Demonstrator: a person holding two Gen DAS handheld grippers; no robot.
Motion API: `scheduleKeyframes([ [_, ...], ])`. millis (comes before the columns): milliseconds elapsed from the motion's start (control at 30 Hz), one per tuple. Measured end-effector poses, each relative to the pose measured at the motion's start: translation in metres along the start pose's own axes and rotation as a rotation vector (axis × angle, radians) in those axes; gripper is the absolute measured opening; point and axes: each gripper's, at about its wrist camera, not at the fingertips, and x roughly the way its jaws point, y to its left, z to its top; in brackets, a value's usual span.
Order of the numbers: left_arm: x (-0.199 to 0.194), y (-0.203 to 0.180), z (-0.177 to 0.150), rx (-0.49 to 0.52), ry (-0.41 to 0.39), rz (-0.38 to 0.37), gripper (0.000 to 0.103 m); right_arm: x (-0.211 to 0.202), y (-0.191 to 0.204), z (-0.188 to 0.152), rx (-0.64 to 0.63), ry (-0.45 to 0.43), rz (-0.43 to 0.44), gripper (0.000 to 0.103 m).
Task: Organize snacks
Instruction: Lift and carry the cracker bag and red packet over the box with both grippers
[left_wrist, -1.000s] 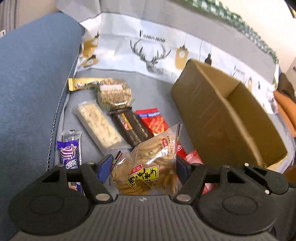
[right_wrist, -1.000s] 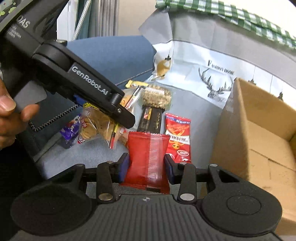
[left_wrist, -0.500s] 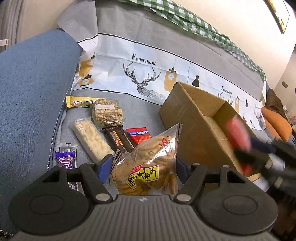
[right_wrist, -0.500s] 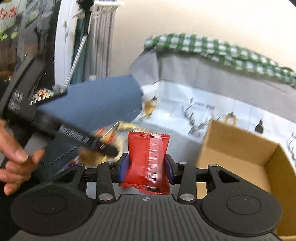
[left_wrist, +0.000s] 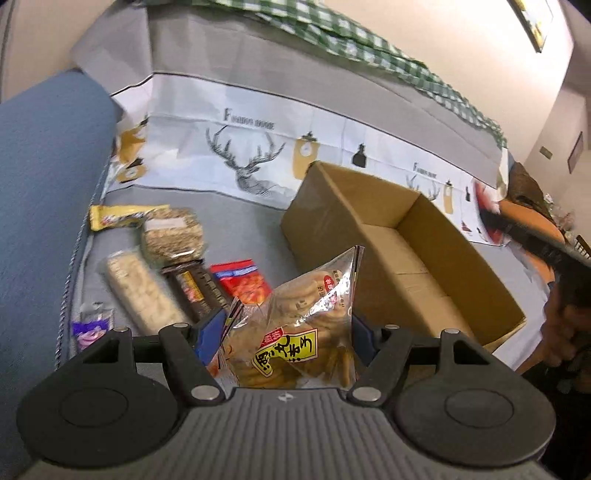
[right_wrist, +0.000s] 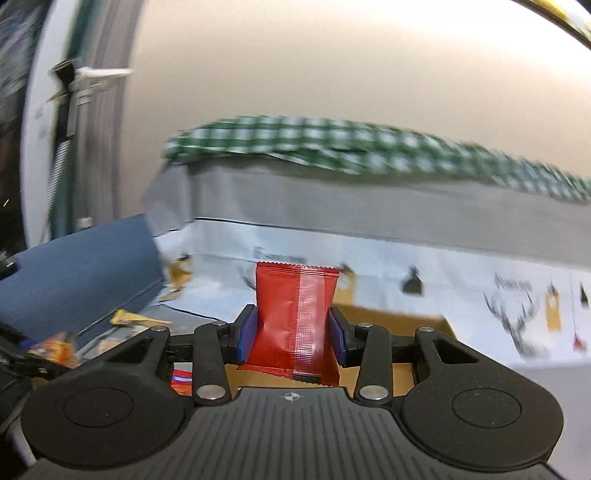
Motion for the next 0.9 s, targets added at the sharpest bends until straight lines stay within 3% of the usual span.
scheduleKeyframes([
  [167, 0.007, -0.026, 0.013, 0.047, -0.007, -0.027, 0.075, -0.003, -0.020, -0.002, 0.062, 0.003, -0.032, 0.043],
  [433, 0.019, -0.075, 0.022, 0.168, -0.081, -0.064, 0.075, -0.008, -0.024, -0.004, 0.032, -0.013, -0.071, 0.043],
  [900, 0.050, -0.136, 0.022, 0.239, -0.213, -0.158, 0.075, -0.019, -0.057, -0.010, 0.022, -0.001, -0.189, 0.043],
])
